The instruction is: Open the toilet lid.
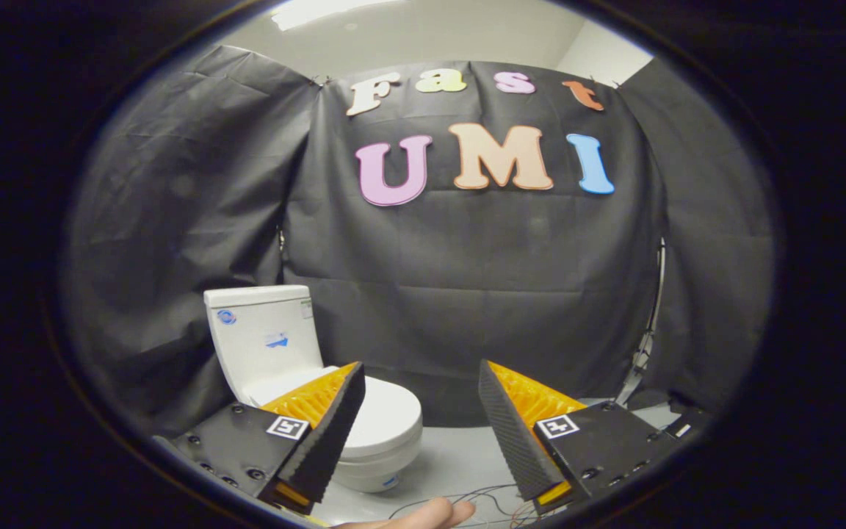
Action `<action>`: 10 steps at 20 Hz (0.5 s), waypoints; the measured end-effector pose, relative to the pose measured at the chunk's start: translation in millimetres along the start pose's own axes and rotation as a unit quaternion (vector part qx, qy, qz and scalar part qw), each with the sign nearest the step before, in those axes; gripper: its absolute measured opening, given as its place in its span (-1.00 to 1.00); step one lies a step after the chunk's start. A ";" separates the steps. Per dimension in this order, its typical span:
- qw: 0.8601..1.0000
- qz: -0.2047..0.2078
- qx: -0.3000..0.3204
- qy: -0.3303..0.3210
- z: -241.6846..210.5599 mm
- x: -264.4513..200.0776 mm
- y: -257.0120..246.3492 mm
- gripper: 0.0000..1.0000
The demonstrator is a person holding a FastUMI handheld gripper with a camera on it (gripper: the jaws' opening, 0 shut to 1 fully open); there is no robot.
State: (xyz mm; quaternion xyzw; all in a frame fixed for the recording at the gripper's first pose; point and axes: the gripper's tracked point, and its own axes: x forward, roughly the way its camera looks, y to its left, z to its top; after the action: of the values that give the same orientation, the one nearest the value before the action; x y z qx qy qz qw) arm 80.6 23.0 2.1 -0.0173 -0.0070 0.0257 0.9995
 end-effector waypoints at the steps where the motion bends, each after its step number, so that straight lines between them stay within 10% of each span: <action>1: 1.000 0.004 -0.003 0.000 -1.6 9.0 6.3 0.93; 10: 0.999 0.010 0.045 0.001 -36.3 25.7 61.8 0.94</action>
State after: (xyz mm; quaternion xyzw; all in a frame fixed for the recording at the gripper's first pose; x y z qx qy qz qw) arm 103.7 84.8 -35.9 0.0277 -0.0047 0.0357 0.9990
